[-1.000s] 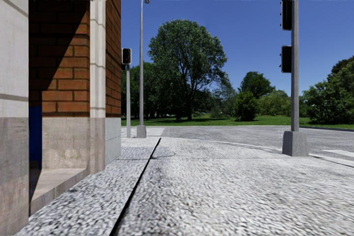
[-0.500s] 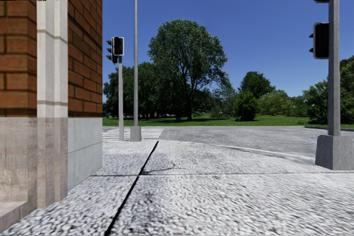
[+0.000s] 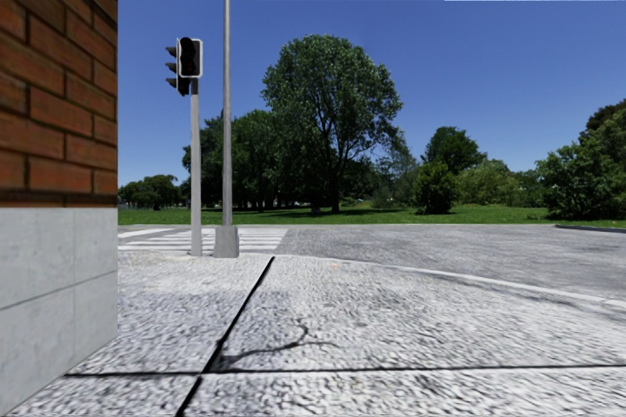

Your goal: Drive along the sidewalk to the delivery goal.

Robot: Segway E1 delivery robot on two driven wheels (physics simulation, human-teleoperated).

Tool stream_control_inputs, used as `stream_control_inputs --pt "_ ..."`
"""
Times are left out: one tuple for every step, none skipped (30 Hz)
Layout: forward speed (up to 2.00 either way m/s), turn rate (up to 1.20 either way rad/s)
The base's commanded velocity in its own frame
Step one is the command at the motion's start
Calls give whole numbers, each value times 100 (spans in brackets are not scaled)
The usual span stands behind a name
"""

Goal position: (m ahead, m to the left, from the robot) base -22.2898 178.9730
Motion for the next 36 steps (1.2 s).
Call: stream_control_inputs --pt "200 0" --pt "200 0" --pt "200 0" --pt "200 0" --pt "200 0" --pt "200 0" --pt "200 0" --pt "200 0" --pt "200 0" --pt "200 0" --pt "200 0" --pt "200 0" --pt "200 0" --pt "200 0" --pt "200 0" --pt "200 0" --pt "200 0" --pt "200 1" --pt "200 18" --pt "200 34" --pt "200 54" --pt "200 69" --pt "200 69" --pt "200 89" --pt "200 120" --pt "200 120" --pt "200 120" --pt "200 120" --pt "200 120" --pt "200 120" --pt "200 120" --pt "200 120" --pt "200 120" --pt "200 120" --pt "200 120" --pt "200 120"
